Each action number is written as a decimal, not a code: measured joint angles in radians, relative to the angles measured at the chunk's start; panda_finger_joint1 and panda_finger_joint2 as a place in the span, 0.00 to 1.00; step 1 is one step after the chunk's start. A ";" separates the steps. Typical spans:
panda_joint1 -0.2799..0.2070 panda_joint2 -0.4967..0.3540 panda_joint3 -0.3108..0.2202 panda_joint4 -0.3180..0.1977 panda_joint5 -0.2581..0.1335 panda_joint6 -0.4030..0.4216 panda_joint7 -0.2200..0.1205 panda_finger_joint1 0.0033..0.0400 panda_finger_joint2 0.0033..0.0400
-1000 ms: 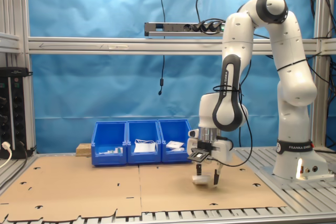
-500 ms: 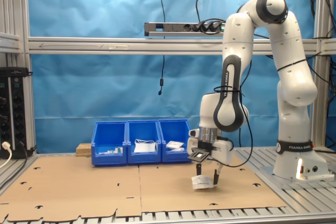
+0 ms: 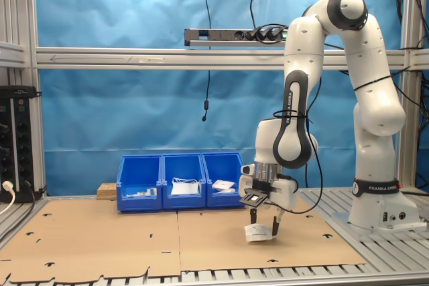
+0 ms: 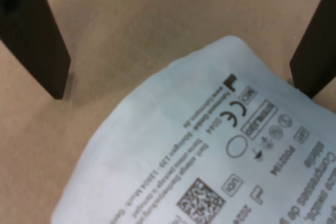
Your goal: Pick and place sorting task of medical equipment.
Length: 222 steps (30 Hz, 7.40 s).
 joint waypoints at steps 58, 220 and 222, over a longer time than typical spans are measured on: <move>0.066 0.000 0.043 0.053 0.000 0.000 0.000 1.00 1.00; -0.113 -0.538 -0.139 0.084 -0.623 -0.660 0.000 0.08 0.08; -0.130 -0.539 -0.142 0.095 -0.647 -0.677 0.000 0.08 0.08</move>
